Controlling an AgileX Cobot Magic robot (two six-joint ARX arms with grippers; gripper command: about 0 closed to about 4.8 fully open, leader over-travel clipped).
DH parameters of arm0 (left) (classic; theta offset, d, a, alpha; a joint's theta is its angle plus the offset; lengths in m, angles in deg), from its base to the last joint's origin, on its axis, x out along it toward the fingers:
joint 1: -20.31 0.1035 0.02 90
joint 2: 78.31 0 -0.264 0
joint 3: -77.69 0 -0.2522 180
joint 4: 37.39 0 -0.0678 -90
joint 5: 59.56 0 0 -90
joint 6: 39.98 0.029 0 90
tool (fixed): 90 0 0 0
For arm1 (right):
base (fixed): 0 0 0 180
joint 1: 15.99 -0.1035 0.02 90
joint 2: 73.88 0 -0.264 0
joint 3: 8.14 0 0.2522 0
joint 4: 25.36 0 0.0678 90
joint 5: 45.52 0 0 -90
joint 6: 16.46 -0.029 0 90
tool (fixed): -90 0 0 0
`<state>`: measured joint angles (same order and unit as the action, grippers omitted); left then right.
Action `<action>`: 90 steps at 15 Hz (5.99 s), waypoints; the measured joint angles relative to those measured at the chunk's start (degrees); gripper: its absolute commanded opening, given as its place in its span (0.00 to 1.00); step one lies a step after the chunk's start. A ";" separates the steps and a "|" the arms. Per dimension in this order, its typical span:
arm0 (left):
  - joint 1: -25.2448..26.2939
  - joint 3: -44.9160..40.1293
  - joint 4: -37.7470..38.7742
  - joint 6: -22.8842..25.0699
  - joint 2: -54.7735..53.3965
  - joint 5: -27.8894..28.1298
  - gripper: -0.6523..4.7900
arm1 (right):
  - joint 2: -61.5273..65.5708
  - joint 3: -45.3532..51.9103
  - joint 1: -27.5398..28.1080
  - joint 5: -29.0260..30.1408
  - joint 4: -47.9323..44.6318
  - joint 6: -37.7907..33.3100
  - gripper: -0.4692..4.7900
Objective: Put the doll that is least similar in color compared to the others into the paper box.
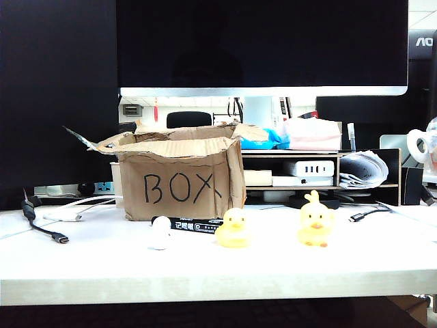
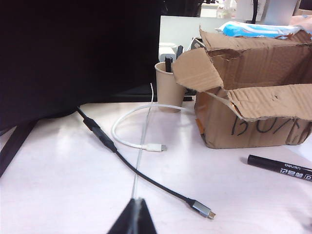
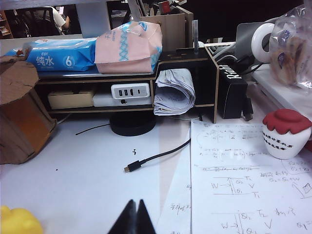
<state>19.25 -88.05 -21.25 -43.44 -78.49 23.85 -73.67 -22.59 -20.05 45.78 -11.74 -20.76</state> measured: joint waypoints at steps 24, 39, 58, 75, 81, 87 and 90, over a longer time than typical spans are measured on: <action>-33.94 0.00 0.00 -0.02 -11.72 1.14 0.11 | 0.00 -0.07 -0.02 19.26 -5.97 -7.10 0.08; -33.94 0.00 0.00 -0.02 -11.69 1.11 0.11 | 44.52 -32.72 -13.97 31.76 13.42 -10.51 0.08; -34.29 0.00 0.00 0.00 -11.63 1.16 0.11 | 107.93 -81.79 -39.95 16.24 37.22 10.23 0.57; -34.29 0.00 0.00 -0.02 -11.63 1.14 0.11 | 115.99 -81.72 -41.31 9.97 27.80 10.19 0.42; -34.29 0.00 0.00 0.00 -11.63 1.14 0.11 | 115.97 -81.74 -41.31 7.96 27.50 10.19 0.16; -34.29 0.00 0.00 -0.02 -11.63 1.14 0.11 | 115.62 -81.77 -41.31 6.38 28.22 10.19 0.16; -34.29 0.00 0.00 -0.02 -11.63 1.14 0.11 | 111.75 -81.64 -41.33 7.58 31.93 10.21 0.16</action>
<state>-15.04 -88.05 -21.25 -43.47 -90.12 24.99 38.08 -104.22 -61.38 53.36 20.19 -10.55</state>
